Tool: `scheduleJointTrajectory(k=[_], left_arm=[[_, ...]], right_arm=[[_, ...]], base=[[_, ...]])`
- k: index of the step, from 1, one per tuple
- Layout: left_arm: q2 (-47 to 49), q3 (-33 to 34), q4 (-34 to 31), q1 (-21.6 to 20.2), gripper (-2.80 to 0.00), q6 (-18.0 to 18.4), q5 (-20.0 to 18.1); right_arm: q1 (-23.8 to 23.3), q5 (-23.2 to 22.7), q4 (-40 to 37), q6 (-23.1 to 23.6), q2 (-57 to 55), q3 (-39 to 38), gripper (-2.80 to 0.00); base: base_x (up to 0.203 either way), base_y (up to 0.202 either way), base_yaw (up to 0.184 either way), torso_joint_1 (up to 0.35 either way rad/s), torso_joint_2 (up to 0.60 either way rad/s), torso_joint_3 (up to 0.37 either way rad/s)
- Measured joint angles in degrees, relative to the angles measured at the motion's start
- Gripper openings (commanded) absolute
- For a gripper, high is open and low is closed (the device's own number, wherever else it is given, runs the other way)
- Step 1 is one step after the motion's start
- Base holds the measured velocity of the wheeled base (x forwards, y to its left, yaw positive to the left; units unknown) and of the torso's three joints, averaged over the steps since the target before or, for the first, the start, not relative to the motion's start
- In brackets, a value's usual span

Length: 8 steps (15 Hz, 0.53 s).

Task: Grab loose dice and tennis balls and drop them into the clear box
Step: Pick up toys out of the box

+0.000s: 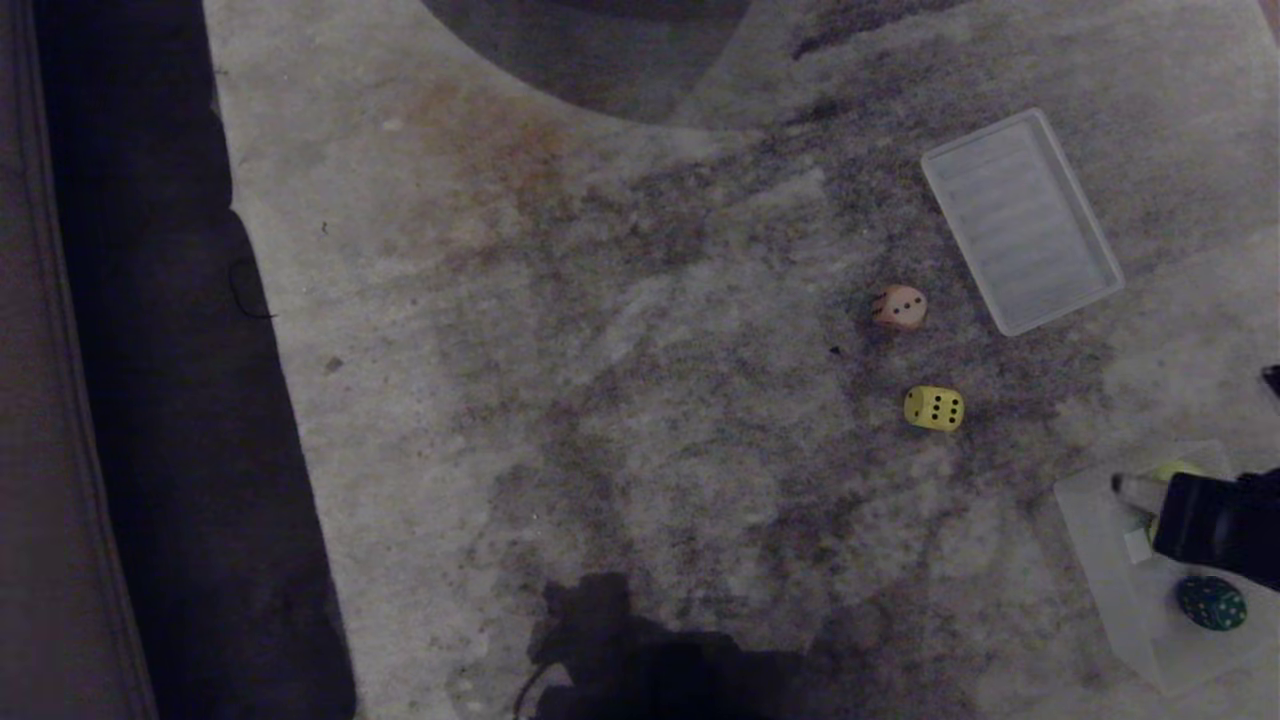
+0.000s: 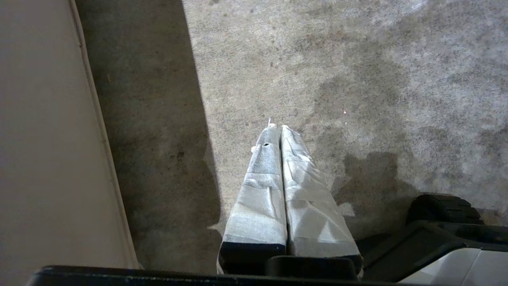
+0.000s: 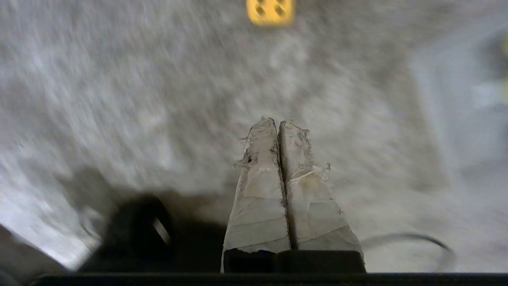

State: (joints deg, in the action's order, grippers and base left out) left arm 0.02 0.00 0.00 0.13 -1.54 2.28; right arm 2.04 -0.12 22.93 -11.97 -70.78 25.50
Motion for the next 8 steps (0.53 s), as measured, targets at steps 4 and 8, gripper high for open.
scheduleJointTrajectory(k=[4,8], left_arm=[[0.00,0.00,0.00,0.08,-2.80,-0.02,0.00],[0.00,0.00,0.00,0.02,-2.80,0.00,-0.02]], right_arm=[[1.98,-0.10,12.74,-3.57,-16.48,4.42,0.00],[2.92,0.64,18.91,-4.12,-28.72,8.36,0.00]], base=[[0.000,0.000,0.000,0.000,0.00,0.000],[0.000,0.000,0.000,0.000,0.00,0.000]])
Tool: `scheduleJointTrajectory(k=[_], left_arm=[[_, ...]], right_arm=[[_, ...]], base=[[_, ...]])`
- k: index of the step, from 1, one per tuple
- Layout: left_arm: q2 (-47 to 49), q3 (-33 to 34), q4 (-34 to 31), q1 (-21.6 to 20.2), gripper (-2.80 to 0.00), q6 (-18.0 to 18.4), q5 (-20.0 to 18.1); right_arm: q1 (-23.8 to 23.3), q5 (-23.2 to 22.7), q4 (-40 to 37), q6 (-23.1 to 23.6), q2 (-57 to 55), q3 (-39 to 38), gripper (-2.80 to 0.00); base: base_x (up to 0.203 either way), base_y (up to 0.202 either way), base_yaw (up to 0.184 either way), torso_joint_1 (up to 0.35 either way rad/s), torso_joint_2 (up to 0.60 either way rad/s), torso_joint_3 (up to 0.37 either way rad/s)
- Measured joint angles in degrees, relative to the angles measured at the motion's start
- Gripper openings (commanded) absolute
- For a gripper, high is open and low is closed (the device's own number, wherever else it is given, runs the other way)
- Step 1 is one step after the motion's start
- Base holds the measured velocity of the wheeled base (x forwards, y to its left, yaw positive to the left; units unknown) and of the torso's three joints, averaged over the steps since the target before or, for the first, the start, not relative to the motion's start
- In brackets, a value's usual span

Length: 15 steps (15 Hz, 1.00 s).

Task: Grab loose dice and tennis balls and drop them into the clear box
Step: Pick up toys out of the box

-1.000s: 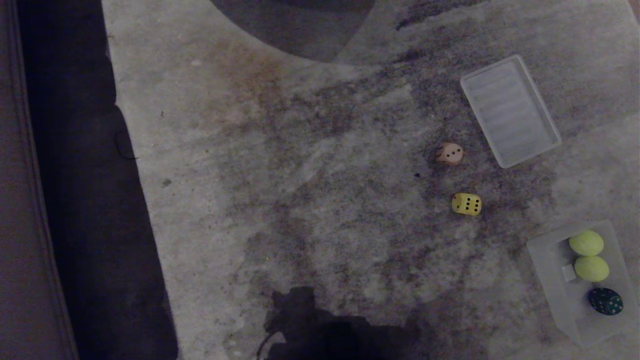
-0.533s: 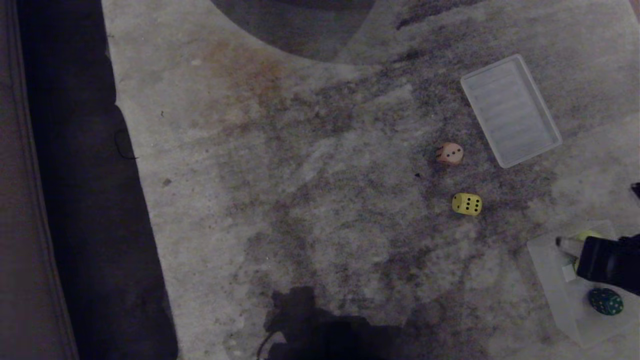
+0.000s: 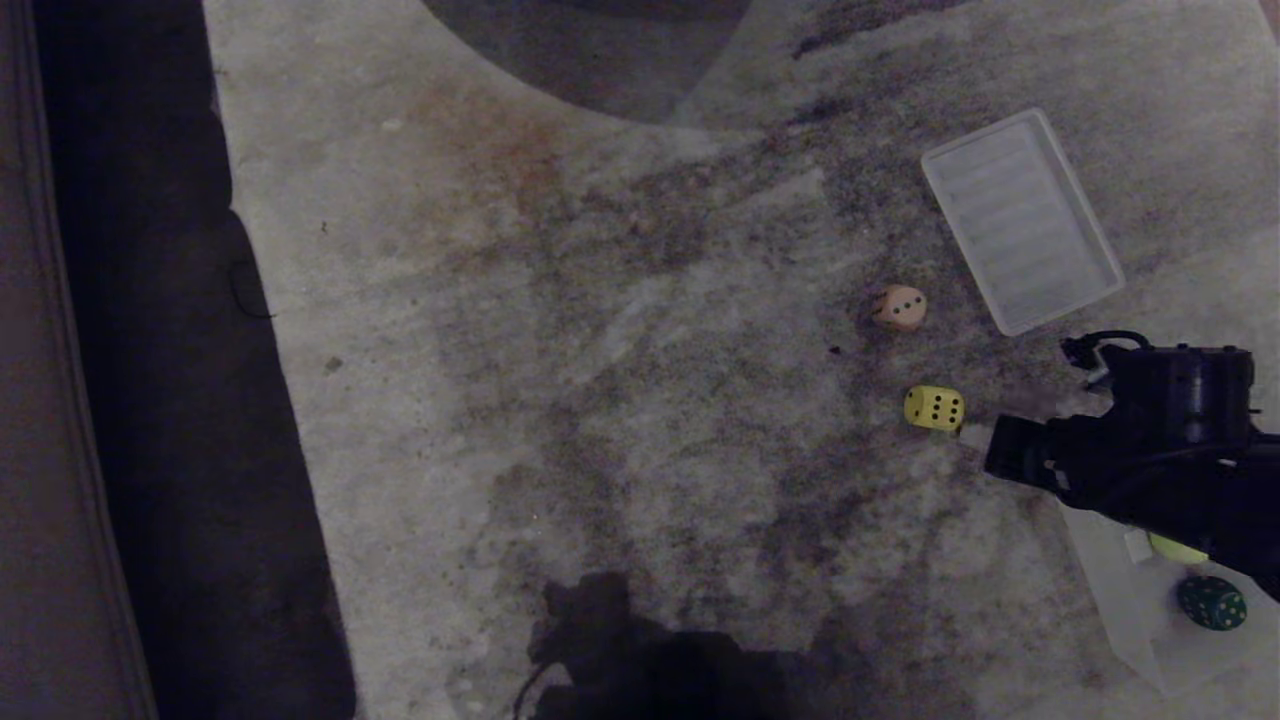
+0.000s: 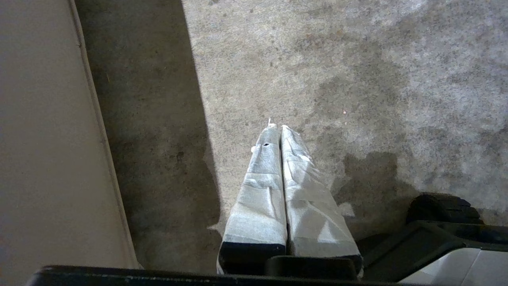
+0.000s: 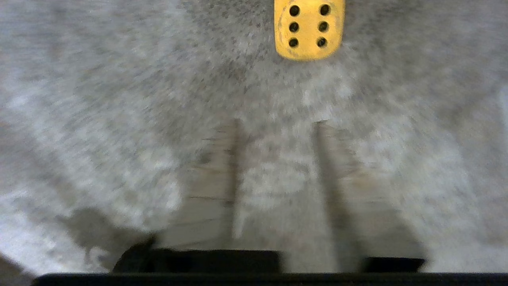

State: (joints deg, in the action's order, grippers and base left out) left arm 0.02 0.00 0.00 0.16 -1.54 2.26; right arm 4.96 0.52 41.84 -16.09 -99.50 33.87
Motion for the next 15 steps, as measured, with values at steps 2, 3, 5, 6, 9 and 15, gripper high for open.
scheduleJointTrajectory(k=[2,3,5,6,9,15], left_arm=[[0.00,0.00,0.00,0.00,-2.80,-0.01,0.00],[0.00,0.00,0.00,0.01,-2.80,-0.02,-0.02],[0.00,0.00,0.00,0.06,-2.80,0.00,0.02],[0.00,0.00,0.00,0.06,-2.80,0.00,0.00],[0.00,0.00,0.00,0.00,-2.80,-0.02,-0.02],[0.00,0.00,0.00,0.05,-2.80,-0.02,0.02]], right_arm=[[-0.20,2.08,1.43,0.22,-4.56,2.30,0.00],[-0.39,2.37,1.65,0.70,-6.27,3.08,0.00],[-0.62,3.28,1.68,1.78,-8.90,4.12,0.00],[-0.72,4.30,1.68,1.82,-9.92,4.67,0.00],[-0.87,6.96,1.68,1.46,-13.01,6.49,0.00],[-1.72,7.07,2.95,-0.21,-18.09,11.34,0.00]], base=[[0.000,0.000,0.000,0.000,0.00,0.000],[0.000,0.000,0.000,0.000,0.00,0.000],[0.000,0.000,0.000,0.000,0.00,0.000],[0.000,0.000,0.000,0.000,0.00,0.000],[0.000,0.000,0.000,0.000,0.00,0.000],[0.000,0.000,0.000,0.000,0.00,0.000]])
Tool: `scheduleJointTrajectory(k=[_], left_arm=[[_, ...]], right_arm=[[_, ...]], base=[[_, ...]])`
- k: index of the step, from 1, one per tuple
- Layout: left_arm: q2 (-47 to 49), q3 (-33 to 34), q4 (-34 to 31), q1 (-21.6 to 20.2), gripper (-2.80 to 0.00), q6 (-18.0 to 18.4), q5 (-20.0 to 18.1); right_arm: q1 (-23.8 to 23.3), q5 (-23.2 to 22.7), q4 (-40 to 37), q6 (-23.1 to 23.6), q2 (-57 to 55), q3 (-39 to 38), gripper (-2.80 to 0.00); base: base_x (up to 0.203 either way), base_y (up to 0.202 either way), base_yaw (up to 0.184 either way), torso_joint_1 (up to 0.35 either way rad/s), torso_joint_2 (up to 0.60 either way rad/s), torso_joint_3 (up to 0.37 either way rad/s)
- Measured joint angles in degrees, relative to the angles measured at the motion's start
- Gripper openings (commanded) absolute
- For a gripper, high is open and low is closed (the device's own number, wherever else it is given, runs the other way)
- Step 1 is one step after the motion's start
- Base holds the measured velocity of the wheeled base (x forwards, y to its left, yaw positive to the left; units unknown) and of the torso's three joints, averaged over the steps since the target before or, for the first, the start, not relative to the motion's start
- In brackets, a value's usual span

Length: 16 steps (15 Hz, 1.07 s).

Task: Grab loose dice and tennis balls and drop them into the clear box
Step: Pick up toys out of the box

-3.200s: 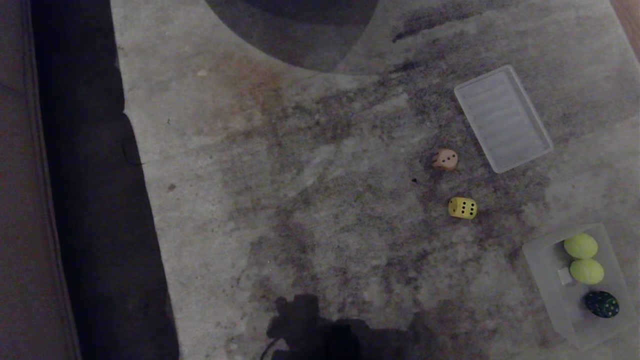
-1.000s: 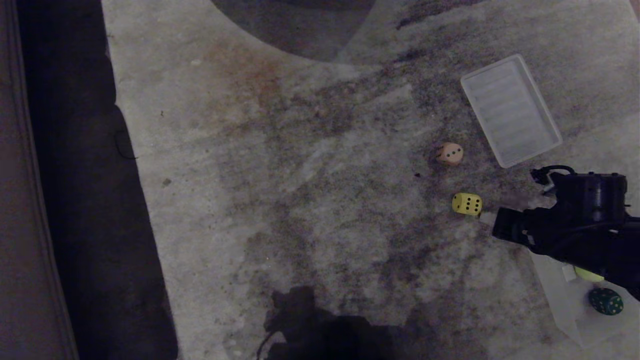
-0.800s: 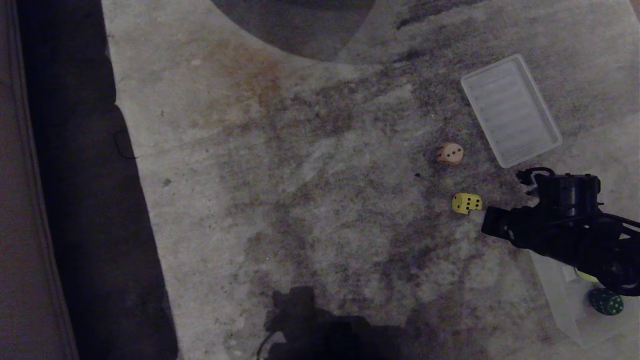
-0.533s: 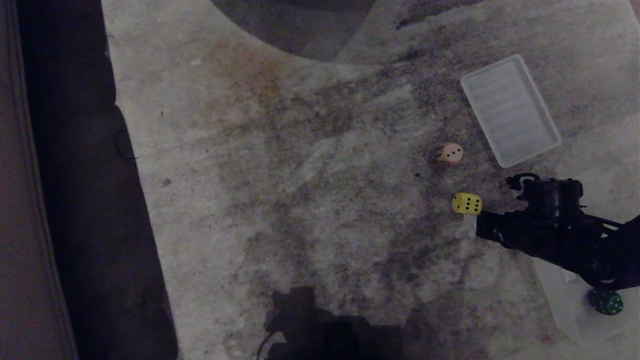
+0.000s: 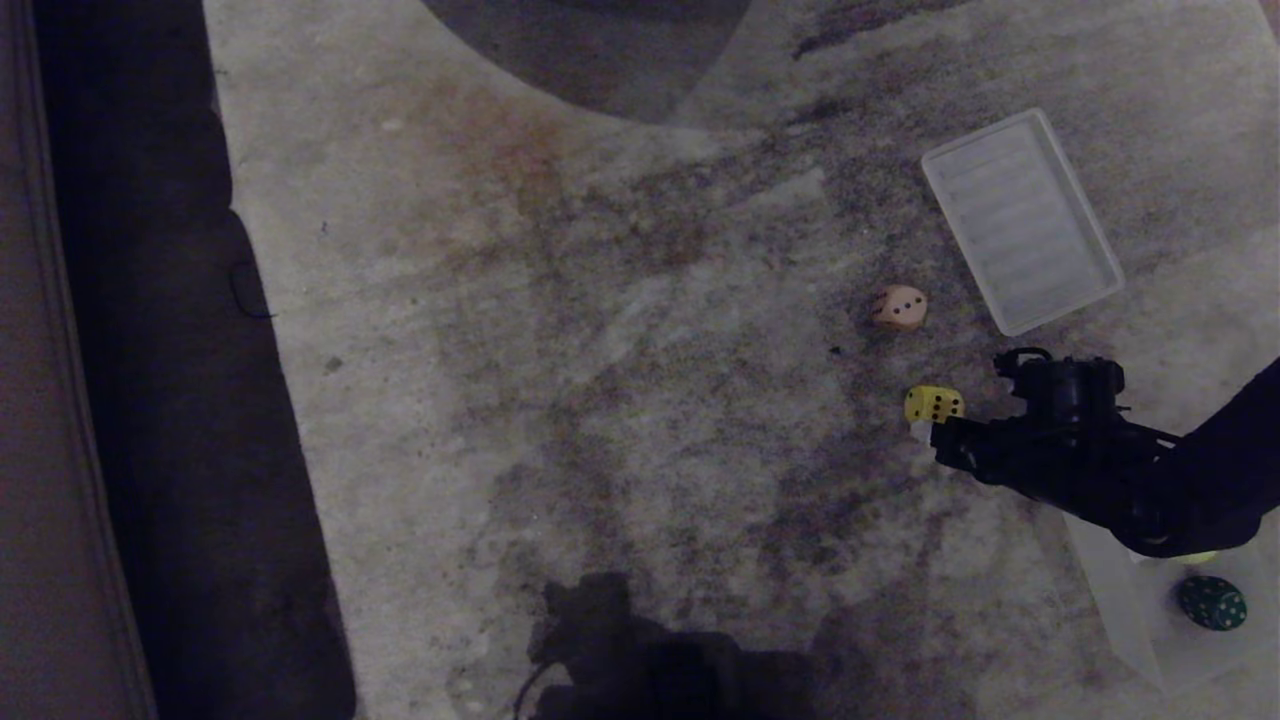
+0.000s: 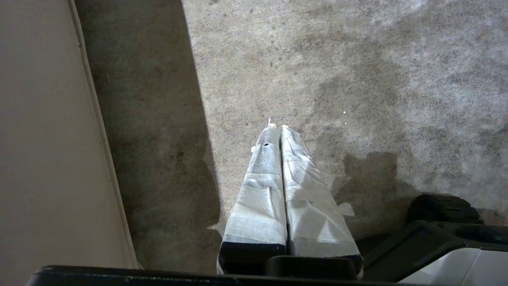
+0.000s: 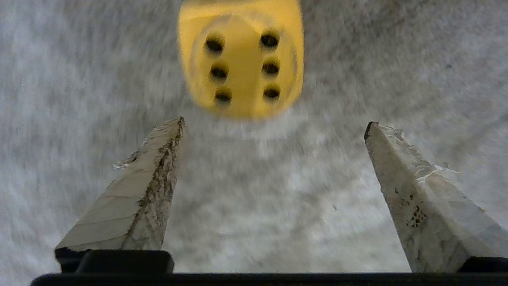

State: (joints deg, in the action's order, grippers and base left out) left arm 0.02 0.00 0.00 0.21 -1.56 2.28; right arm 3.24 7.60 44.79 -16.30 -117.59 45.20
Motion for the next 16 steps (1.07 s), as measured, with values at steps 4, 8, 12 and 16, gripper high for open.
scheduleJointTrajectory(k=[4,8,12,16], left_arm=[[0.00,0.00,0.00,-0.05,-2.80,0.02,-0.02],[0.00,0.00,0.00,0.01,-2.80,0.02,-0.02],[0.00,0.00,0.00,-0.05,-2.80,0.02,-0.05],[0.00,0.00,0.00,0.00,-2.80,0.02,-0.04]], right_arm=[[-0.26,0.06,0.57,-1.92,-3.80,4.48,0.00],[-0.29,0.00,2.29,-2.26,-6.45,7.78,-2.80],[-0.48,0.30,5.48,-1.82,-7.91,8.84,-2.80],[-0.52,1.54,5.03,-1.71,-7.09,8.03,-2.80]], base=[[0.000,0.000,0.000,0.000,0.00,0.000],[0.000,0.000,0.000,0.000,0.00,0.000],[0.000,0.000,0.000,0.000,0.00,0.000],[0.000,0.000,0.000,0.000,0.00,0.000]])
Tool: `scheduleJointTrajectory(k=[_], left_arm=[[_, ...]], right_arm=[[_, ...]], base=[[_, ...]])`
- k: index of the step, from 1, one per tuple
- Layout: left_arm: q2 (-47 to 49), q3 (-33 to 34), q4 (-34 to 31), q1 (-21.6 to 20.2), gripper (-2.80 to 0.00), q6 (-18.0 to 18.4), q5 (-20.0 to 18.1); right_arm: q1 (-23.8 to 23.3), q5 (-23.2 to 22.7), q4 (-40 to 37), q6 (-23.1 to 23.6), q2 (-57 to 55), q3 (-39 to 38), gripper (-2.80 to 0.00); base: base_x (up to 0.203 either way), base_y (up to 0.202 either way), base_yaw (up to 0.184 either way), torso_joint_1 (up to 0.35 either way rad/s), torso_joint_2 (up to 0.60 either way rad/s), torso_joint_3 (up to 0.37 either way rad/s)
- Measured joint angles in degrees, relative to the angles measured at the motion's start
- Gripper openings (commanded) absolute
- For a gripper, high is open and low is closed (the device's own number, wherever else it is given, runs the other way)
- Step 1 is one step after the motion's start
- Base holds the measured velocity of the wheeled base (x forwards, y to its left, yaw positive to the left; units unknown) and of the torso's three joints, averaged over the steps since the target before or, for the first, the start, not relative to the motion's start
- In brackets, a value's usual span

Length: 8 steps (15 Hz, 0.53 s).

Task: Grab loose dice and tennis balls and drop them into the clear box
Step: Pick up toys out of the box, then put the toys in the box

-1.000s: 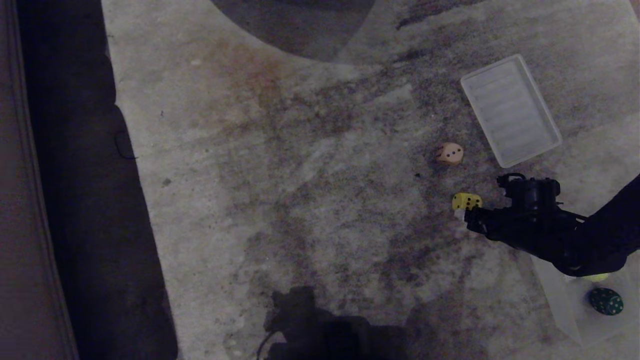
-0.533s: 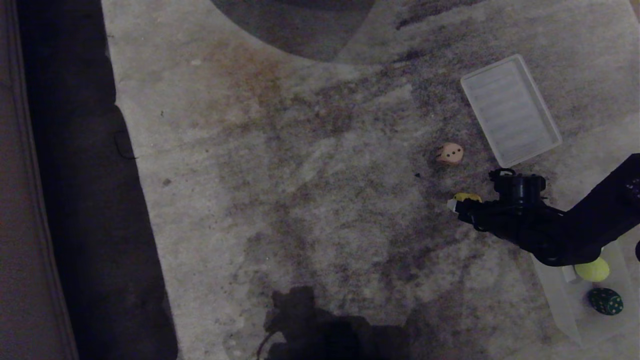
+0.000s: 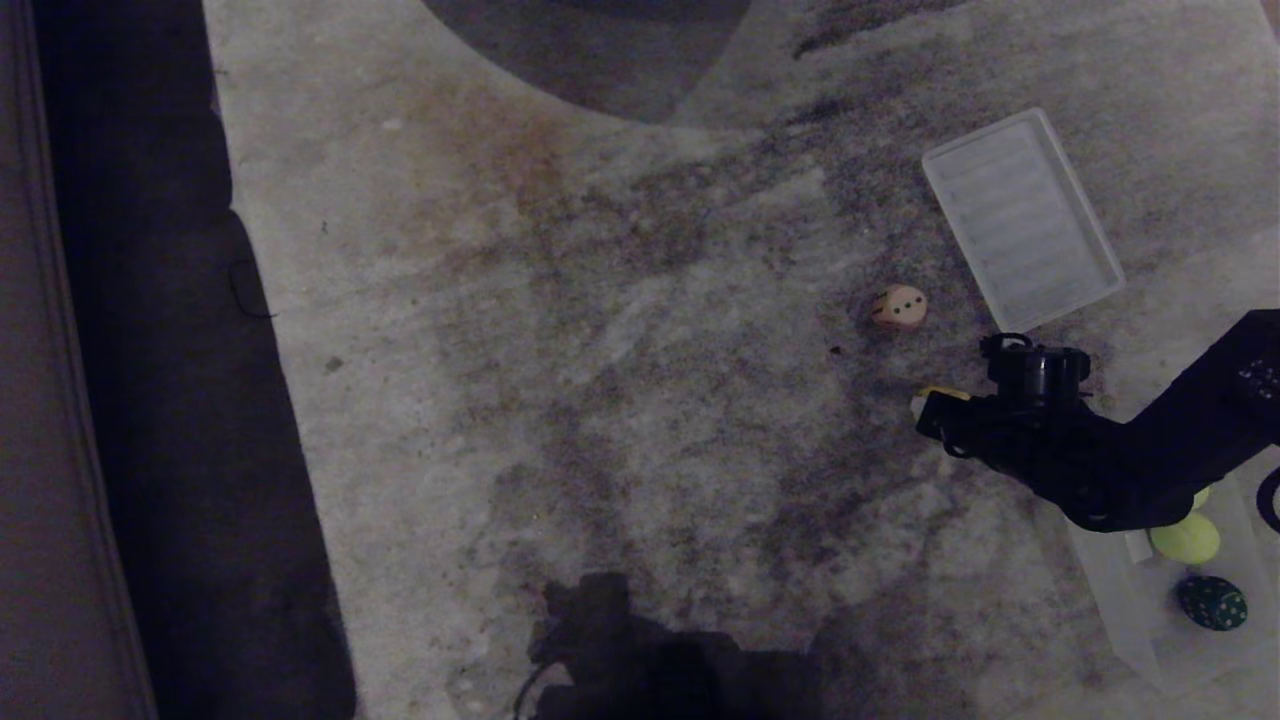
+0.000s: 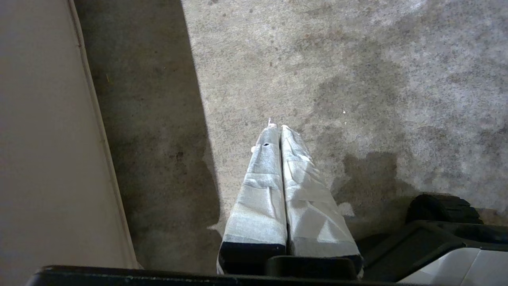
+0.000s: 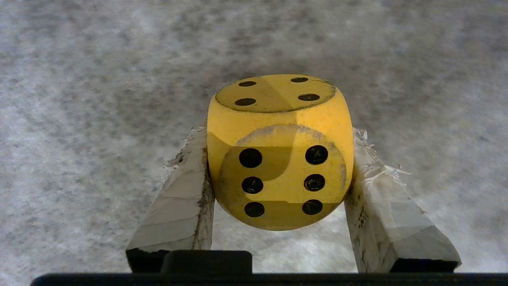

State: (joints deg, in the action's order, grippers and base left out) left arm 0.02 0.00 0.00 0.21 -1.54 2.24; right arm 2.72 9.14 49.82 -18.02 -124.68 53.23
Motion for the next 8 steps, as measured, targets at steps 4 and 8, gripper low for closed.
scheduleJointTrajectory(k=[4,8], left_arm=[[0.00,0.00,0.00,-0.02,-2.80,-0.02,-0.01],[0.00,0.00,0.00,-0.07,-2.80,0.00,0.00]], right_arm=[[-0.02,0.25,-5.97,1.65,7.58,-5.07,-2.80],[0.34,-0.21,-12.85,5.12,23.18,-14.85,-2.80]], base=[[0.000,0.000,0.000,0.000,0.00,0.000],[0.000,0.000,0.000,0.000,0.00,0.000]])
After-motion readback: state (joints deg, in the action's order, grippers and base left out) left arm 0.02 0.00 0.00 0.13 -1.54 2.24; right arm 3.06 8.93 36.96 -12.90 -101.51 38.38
